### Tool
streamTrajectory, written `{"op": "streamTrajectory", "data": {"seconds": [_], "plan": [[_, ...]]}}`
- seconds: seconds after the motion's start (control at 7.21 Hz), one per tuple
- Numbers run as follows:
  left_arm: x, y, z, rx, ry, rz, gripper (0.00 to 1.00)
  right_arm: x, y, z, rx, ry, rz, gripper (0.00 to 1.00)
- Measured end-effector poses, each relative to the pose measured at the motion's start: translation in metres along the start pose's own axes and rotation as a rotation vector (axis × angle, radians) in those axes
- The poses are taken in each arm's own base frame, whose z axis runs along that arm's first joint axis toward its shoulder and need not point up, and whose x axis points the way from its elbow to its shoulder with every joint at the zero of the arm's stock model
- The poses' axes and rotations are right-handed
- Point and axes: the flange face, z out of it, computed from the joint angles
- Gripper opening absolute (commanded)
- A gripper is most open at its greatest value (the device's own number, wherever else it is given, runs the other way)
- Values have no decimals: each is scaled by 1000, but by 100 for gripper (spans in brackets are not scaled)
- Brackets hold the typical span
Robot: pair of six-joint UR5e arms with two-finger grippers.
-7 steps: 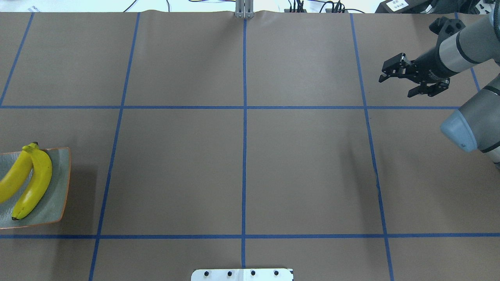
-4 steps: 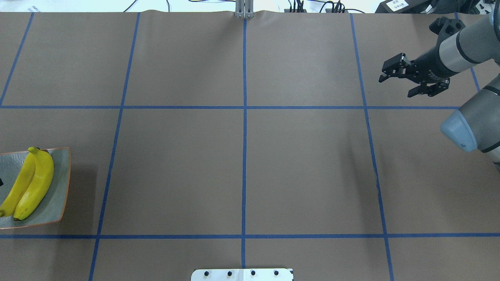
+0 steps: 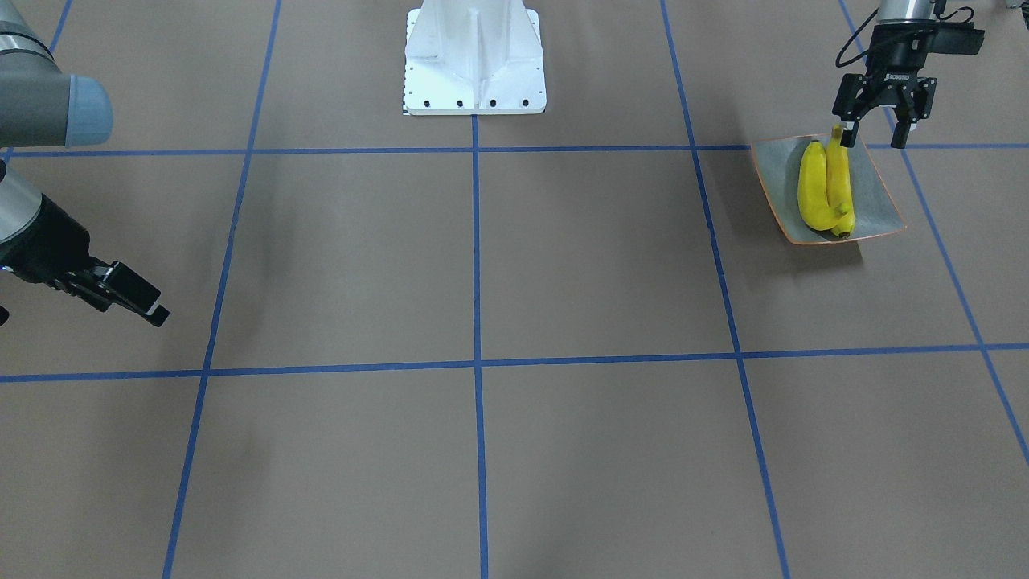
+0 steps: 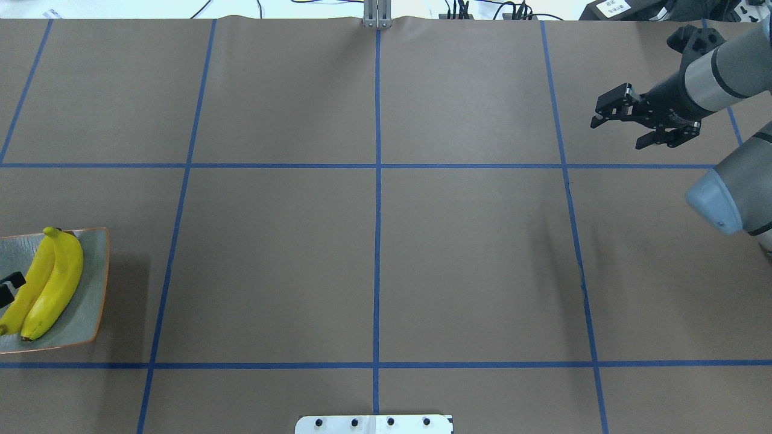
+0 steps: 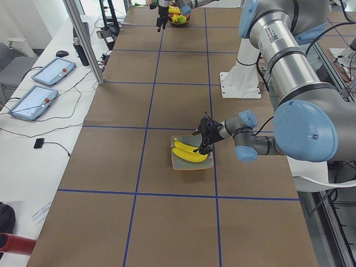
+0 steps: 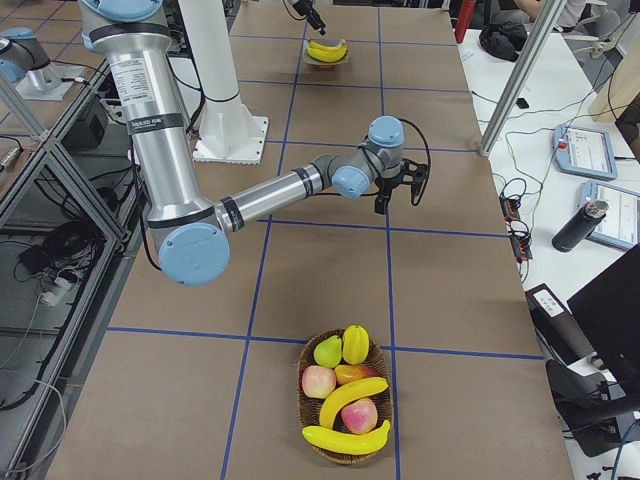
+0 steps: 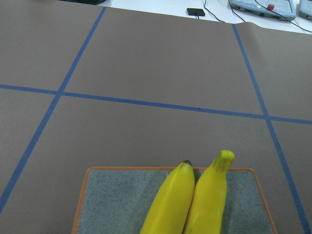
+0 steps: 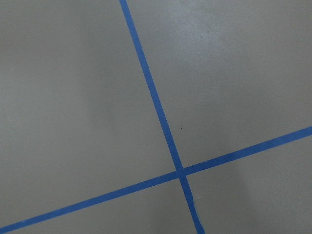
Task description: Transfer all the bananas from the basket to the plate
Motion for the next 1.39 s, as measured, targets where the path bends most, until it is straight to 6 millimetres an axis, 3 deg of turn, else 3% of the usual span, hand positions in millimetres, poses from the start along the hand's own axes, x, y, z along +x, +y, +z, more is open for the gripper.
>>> {"op": "streamTrajectory", "data": {"seconds": [0.28, 0.42, 0.56, 0.83, 1.11, 1.25, 1.39], "plan": [[42, -23, -15, 10, 68, 16, 99, 6, -2, 0, 0, 4, -9, 100], [56, -30, -13, 18, 84, 62, 99, 8, -2, 1, -2, 9, -18, 100], [70, -40, -1, 1, 68, 102, 99, 14, -3, 2, -4, 16, -32, 100], [103, -90, 40, -86, -4, 123, 99, 39, -6, 5, -7, 42, -78, 100], [128, -139, 69, -119, -60, 197, 99, 82, -16, 4, -6, 82, -129, 100], [141, -161, 84, -131, -85, 225, 99, 114, -24, 0, -2, 109, -163, 100], [155, -183, 100, -147, -104, 242, 99, 161, -34, -8, -1, 146, -207, 100]]}}
